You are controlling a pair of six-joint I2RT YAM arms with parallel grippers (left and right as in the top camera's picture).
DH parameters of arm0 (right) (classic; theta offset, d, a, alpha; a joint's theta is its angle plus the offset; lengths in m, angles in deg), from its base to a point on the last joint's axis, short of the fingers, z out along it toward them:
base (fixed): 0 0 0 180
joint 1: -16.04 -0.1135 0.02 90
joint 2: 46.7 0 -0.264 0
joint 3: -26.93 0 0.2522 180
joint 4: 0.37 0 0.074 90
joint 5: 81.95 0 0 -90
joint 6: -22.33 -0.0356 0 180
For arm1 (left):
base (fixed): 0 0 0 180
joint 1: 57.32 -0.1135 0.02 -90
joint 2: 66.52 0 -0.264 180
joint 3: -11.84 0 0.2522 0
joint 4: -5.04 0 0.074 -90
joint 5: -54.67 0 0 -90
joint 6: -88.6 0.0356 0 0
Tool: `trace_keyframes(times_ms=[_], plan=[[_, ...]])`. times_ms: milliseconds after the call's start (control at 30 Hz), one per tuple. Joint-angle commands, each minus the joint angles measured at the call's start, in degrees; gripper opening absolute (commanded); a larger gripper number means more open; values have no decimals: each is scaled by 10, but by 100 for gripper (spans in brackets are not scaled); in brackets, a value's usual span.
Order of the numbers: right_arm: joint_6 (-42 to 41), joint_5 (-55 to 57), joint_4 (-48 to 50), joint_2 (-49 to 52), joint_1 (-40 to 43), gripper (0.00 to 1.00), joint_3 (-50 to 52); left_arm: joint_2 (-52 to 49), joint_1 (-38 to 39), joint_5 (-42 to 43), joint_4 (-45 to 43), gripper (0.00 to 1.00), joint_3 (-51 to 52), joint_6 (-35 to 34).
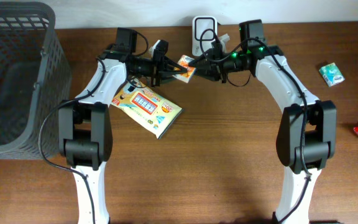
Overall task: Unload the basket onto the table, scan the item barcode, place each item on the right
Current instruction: 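Raise the orange pack with the right gripper up to the scanner, then hold the orange pack still before the scanner window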
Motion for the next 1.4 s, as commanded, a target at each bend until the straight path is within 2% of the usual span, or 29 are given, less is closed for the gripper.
trace_keyframes(times_ms=[0,67,133,200,233,500,633,767,933,1133,1267,1367], plan=[[7,-3,2,-6,1,11,-3,6,-3,-2,-1,13,-10,-2],[10,7,2,-6,1,4,-3,6,-3,-2,-1,15,-10,-2],[21,17,2,-6,1,4,-3,6,-3,-3,-1,27,-10,-2],[54,44,1,-6,1,4,-3,6,-3,-15,-1,88,-10,-1],[63,55,1,-6,1,4,-3,6,-3,-26,-1,99,-10,-1],[101,156,-5,-7,28,4,-6,6,-3,-193,22,99,-10,14],[135,224,-14,-7,51,4,-22,6,2,-285,61,99,-10,57],[221,421,-138,-7,50,4,-111,6,10,-459,121,99,-10,113],[300,696,-235,-7,19,4,-228,6,36,-554,147,99,-10,152],[407,845,-188,-6,-28,4,-238,6,71,-681,176,99,-9,152],[465,867,-121,-6,-59,4,-238,6,88,-710,188,99,-8,152],[465,865,-100,-4,-68,4,-238,6,94,-721,200,99,-8,152]])
